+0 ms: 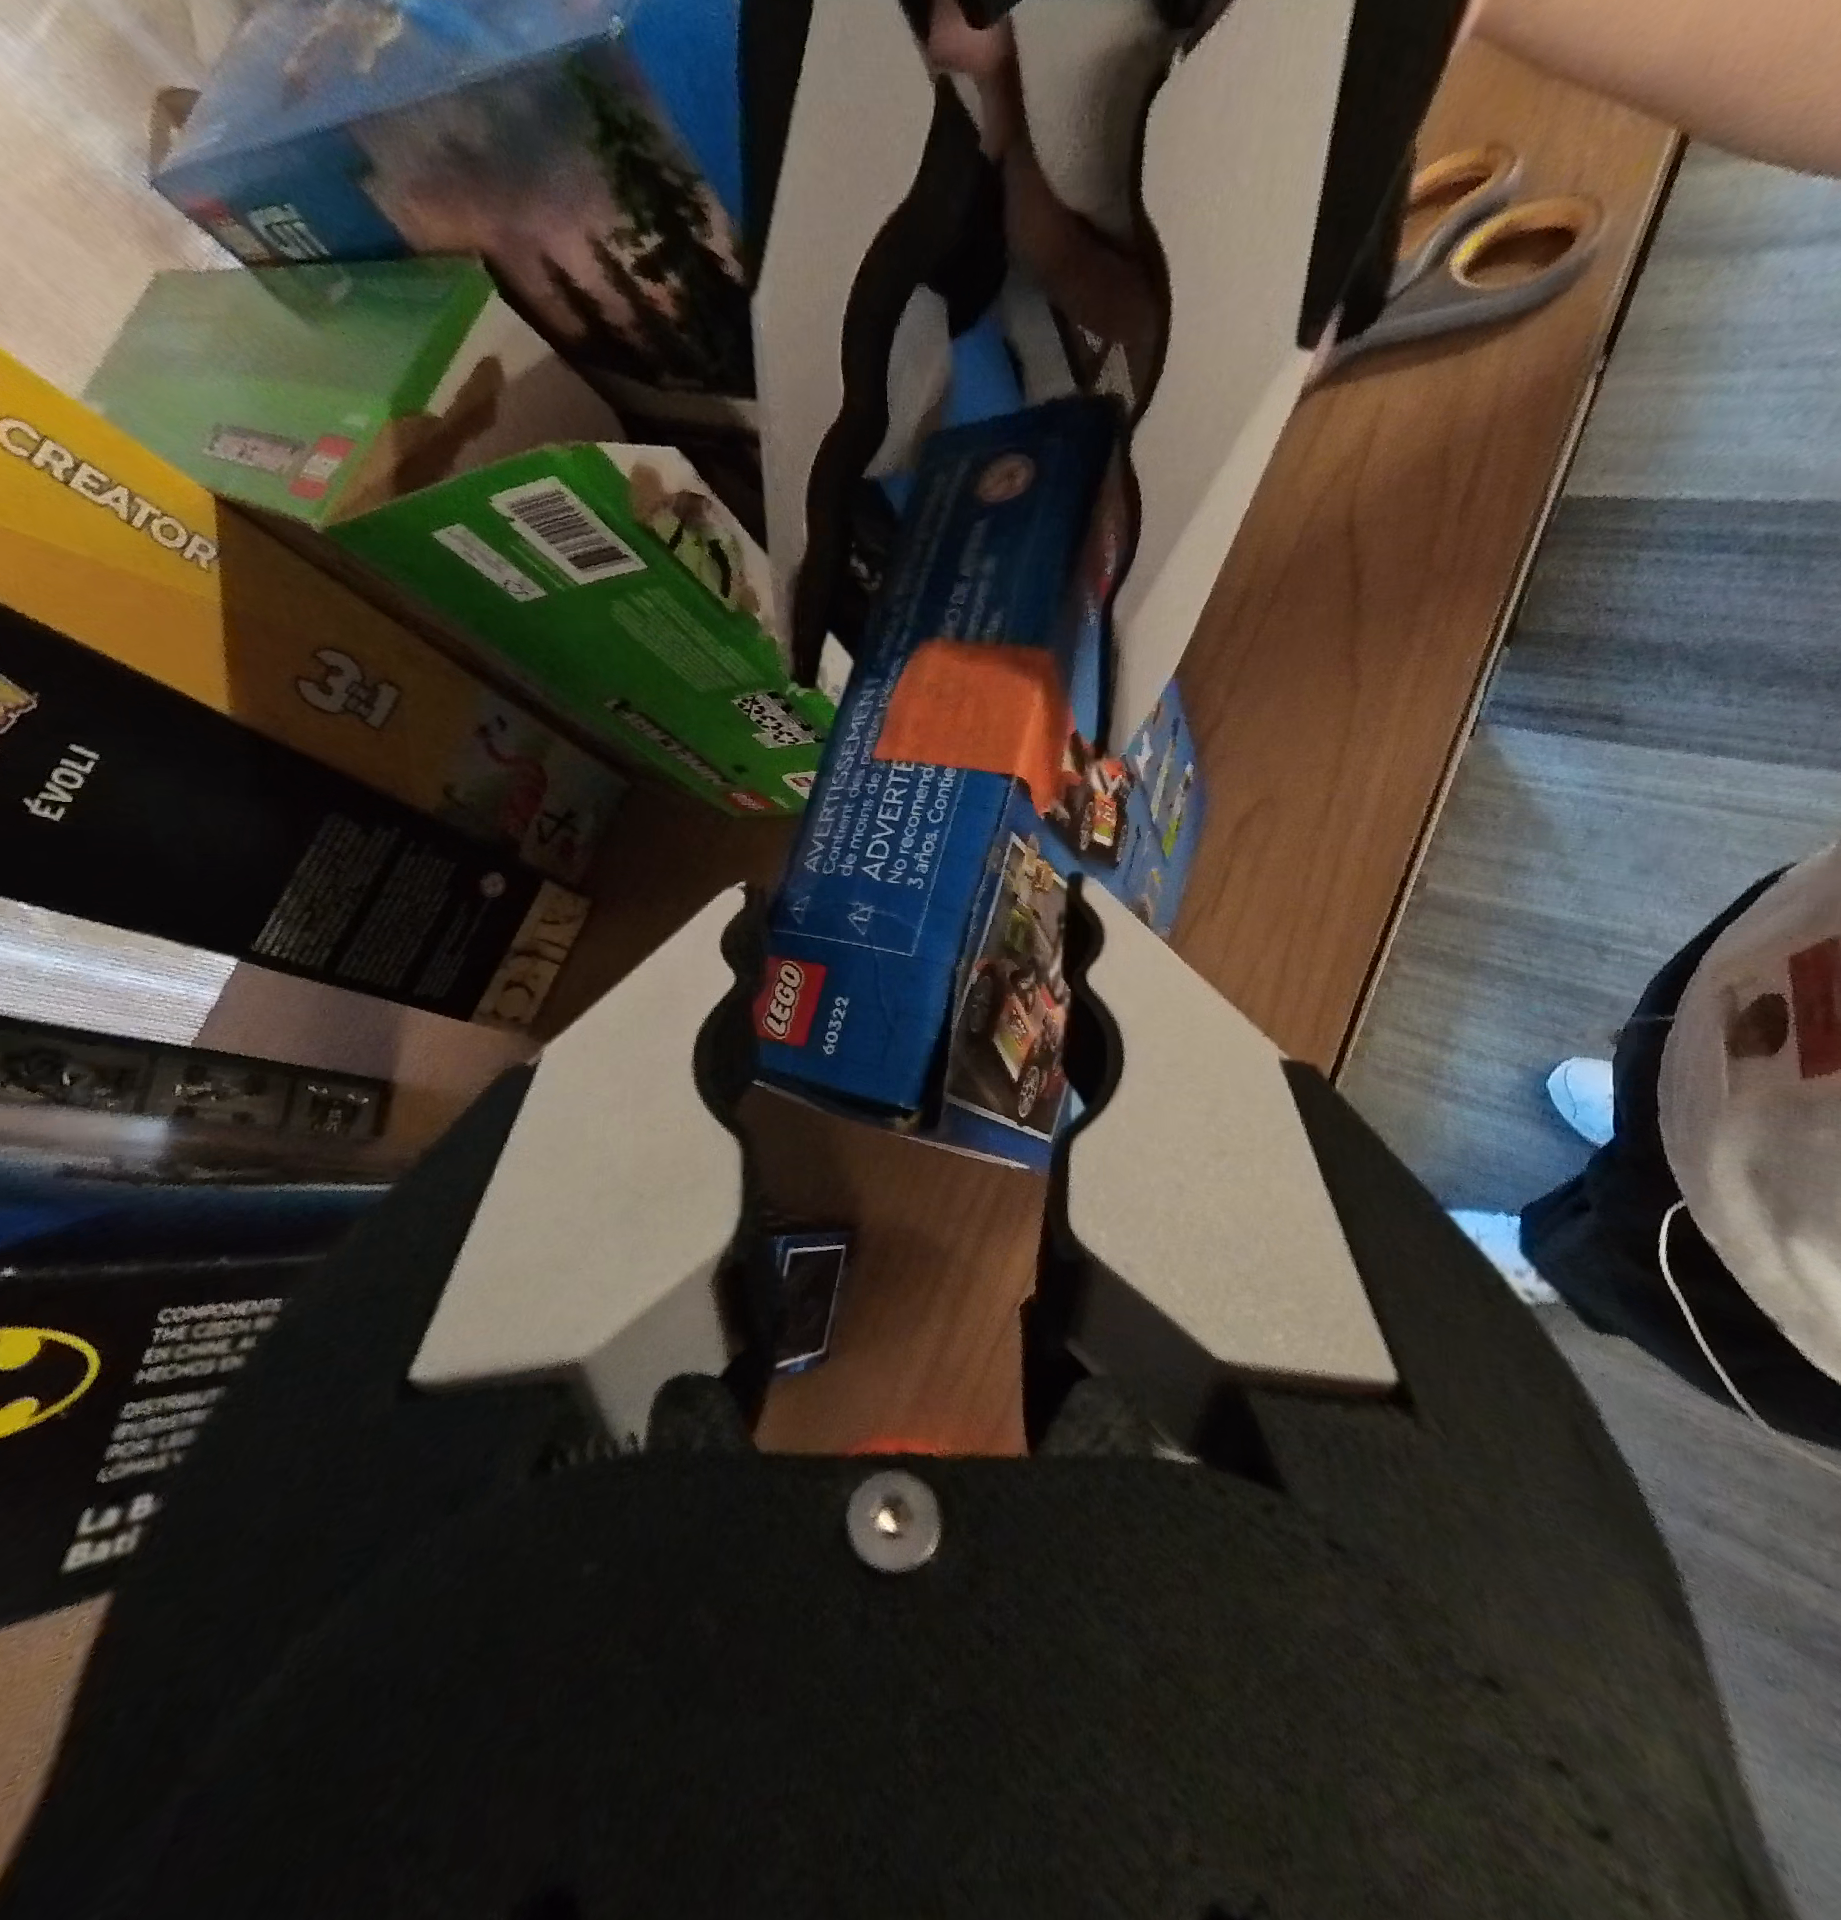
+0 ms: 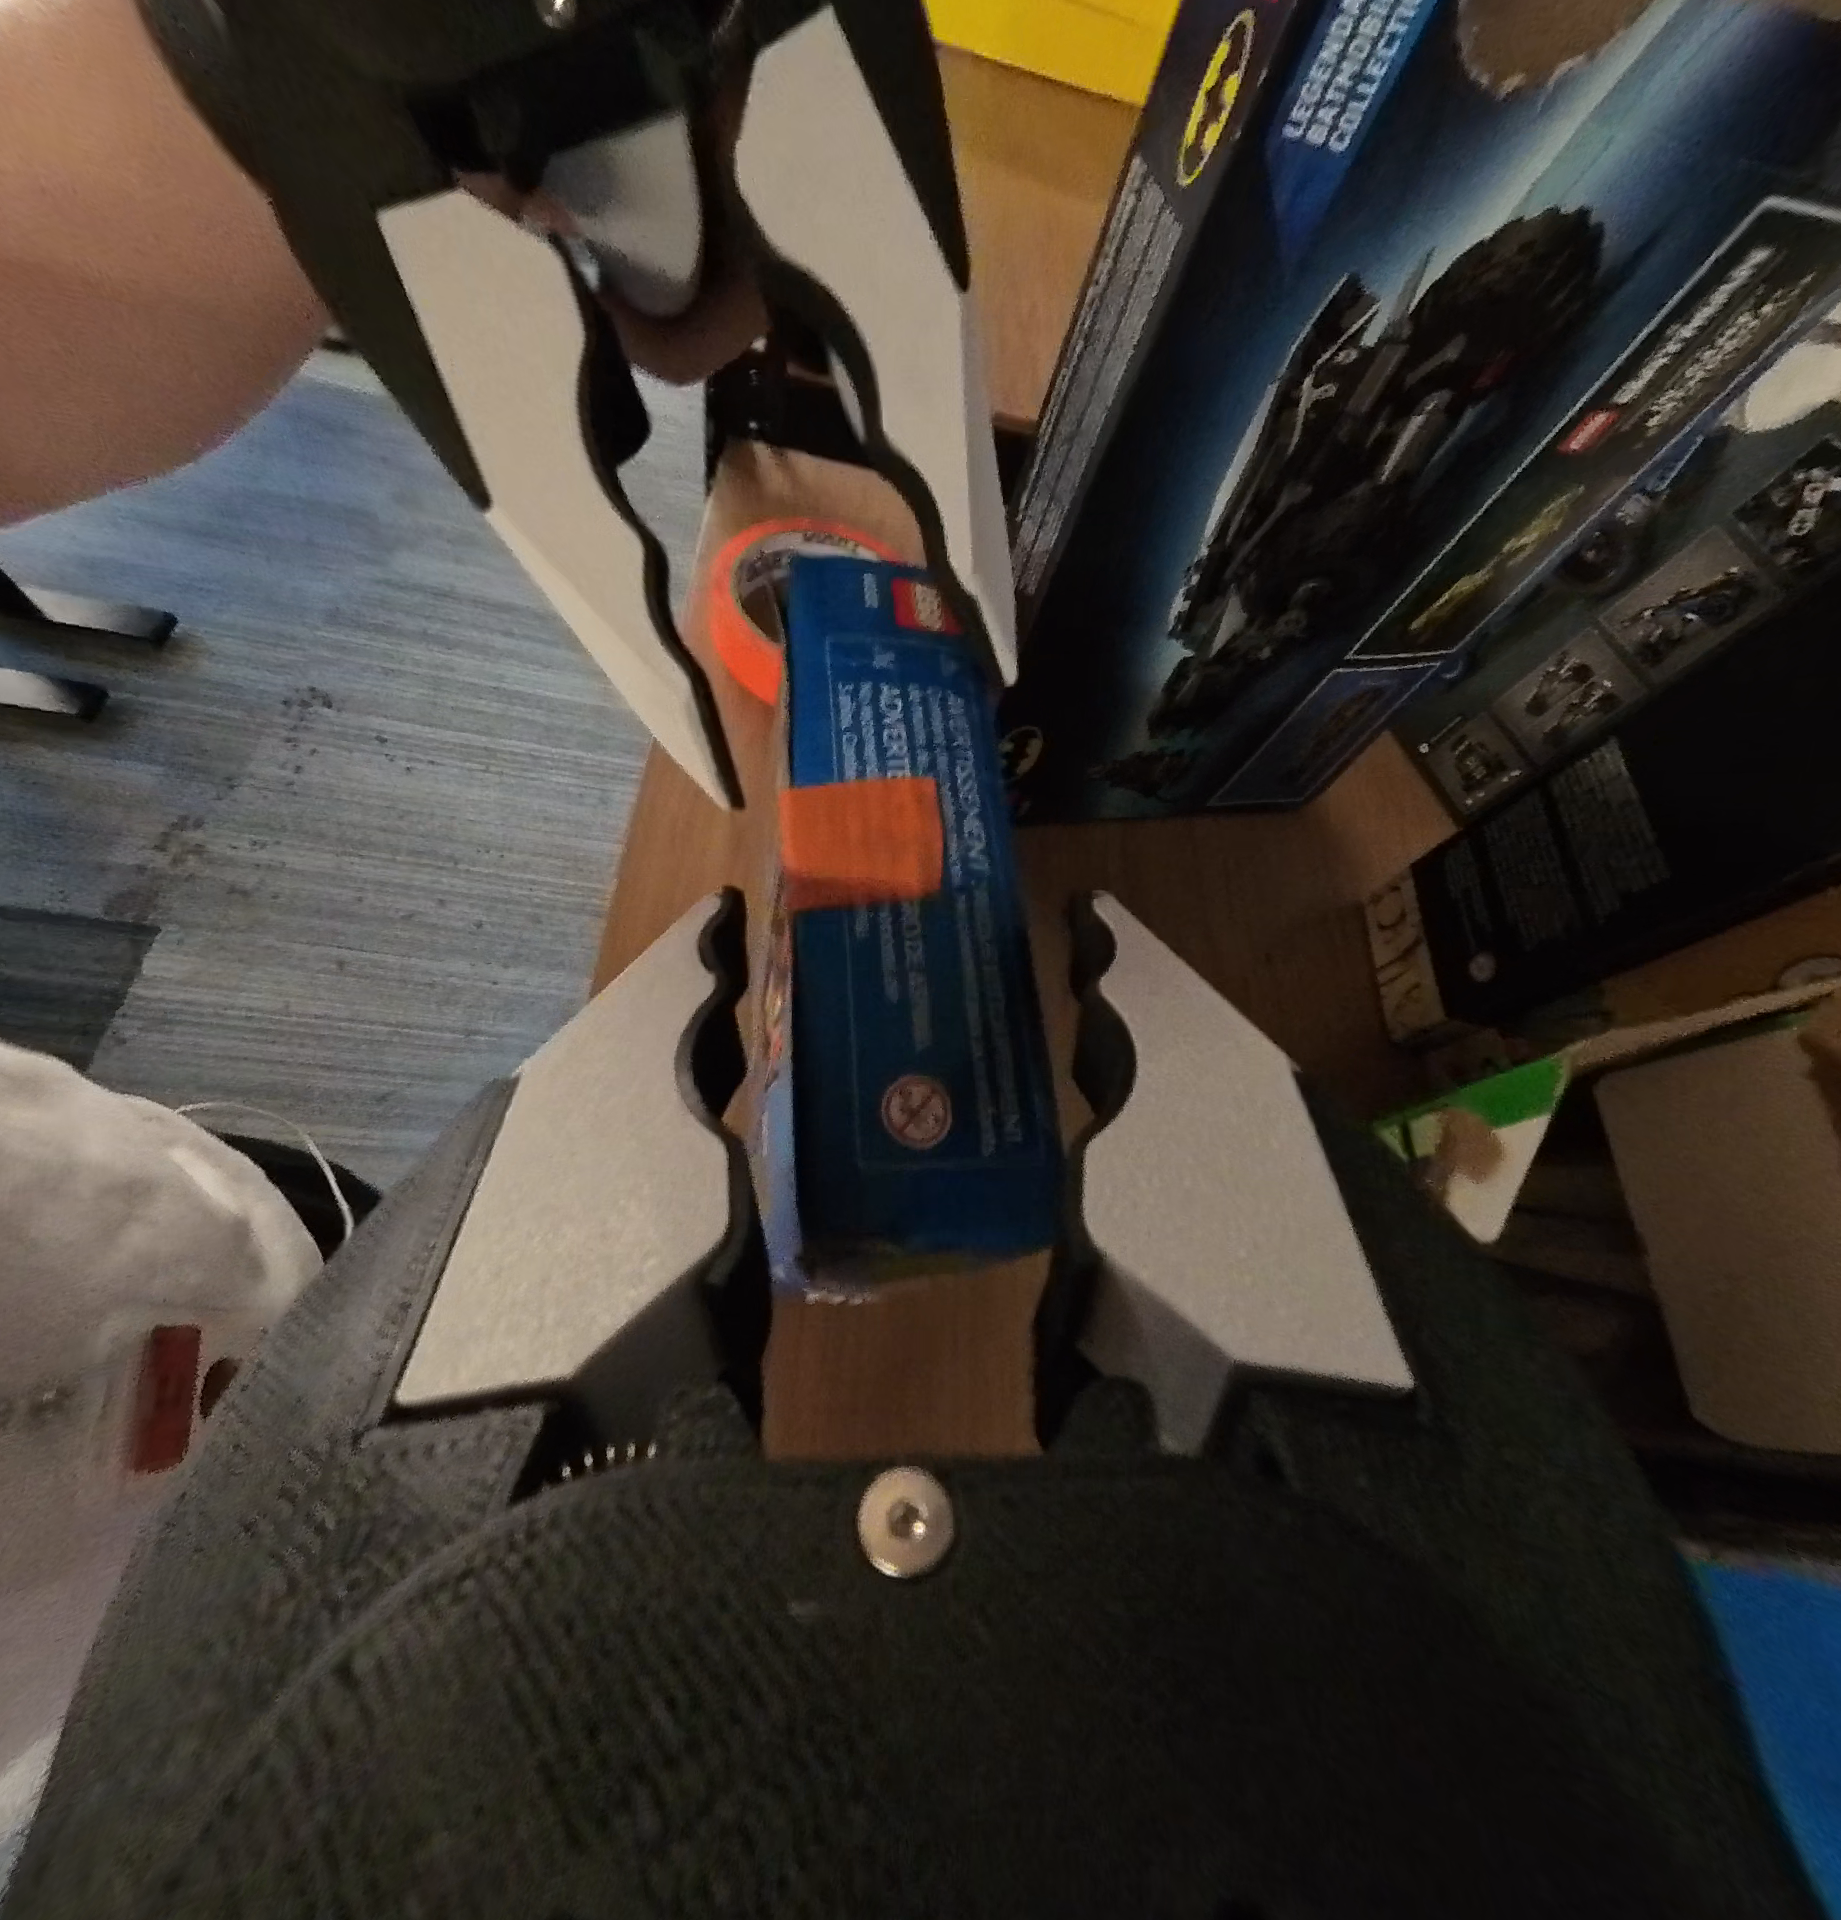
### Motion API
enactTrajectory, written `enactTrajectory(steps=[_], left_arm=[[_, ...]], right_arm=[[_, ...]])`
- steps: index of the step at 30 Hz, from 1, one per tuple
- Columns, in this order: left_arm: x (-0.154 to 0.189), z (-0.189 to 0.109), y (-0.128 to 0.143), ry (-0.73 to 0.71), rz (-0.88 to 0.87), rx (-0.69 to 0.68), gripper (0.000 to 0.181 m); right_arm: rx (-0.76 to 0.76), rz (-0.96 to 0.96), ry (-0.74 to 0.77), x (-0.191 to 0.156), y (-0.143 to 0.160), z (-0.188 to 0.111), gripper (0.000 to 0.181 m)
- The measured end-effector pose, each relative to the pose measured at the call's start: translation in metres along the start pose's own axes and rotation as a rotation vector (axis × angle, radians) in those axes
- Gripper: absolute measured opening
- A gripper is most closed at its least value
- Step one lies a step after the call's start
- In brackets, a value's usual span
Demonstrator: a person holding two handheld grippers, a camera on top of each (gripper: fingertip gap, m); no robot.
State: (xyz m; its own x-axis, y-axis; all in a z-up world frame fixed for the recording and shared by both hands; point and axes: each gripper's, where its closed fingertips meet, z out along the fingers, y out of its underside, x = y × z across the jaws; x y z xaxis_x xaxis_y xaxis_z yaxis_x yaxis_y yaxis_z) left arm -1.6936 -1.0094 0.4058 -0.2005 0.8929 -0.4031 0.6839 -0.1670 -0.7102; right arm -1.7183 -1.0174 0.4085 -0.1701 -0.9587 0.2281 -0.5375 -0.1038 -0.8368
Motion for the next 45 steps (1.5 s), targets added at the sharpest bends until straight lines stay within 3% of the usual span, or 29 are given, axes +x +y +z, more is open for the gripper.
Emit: enactTrajectory(steps=[4,7,16,18,22,25,27,29,36,40,42,45], left_arm=[[-0.005,0.001,-0.001,-0.033,-0.045,0.035,0.047],[-0.005,0.002,-0.001,-0.049,-0.042,0.034,0.045],[-0.006,0.002,0.000,-0.050,-0.079,0.042,0.045],[-0.006,0.002,-0.001,-0.045,-0.086,0.048,0.045],[-0.009,0.004,-0.002,-0.054,-0.103,0.054,0.044],[-0.007,0.003,-0.003,-0.033,-0.112,0.058,0.046],[-0.003,0.000,-0.004,-0.024,-0.093,0.075,0.046],[-0.001,-0.002,-0.003,-0.019,-0.087,0.079,0.053],[-0.003,-0.005,0.001,0.012,-0.161,0.124,0.062],[-0.010,-0.003,0.005,-0.045,-0.162,0.145,0.050],[-0.010,-0.003,0.005,-0.052,-0.158,0.143,0.049],[-0.007,-0.003,0.004,-0.059,-0.129,0.136,0.048]], right_arm=[[-0.026,0.009,0.048,0.003,-0.008,0.010,0.052],[-0.069,0.022,0.000,-0.003,-0.006,0.014,0.042],[-0.105,0.026,0.088,0.004,-0.008,0.016,0.050],[-0.074,0.010,0.135,0.009,-0.013,0.014,0.059],[-0.097,-0.027,0.122,0.005,-0.014,0.011,0.042],[-0.005,-0.074,0.121,0.004,-0.028,-0.008,0.075],[0.019,-0.046,0.038,-0.004,-0.028,-0.017,0.075],[0.022,-0.024,0.050,0.005,-0.025,-0.019,0.071],[-0.170,-0.081,-0.020,-0.002,-0.007,0.008,0.070],[-0.290,-0.085,-0.010,0.001,-0.003,0.014,0.044],[-0.347,-0.065,-0.009,0.000,-0.003,0.014,0.043],[-0.470,-0.046,-0.014,-0.001,0.004,0.015,0.063]])
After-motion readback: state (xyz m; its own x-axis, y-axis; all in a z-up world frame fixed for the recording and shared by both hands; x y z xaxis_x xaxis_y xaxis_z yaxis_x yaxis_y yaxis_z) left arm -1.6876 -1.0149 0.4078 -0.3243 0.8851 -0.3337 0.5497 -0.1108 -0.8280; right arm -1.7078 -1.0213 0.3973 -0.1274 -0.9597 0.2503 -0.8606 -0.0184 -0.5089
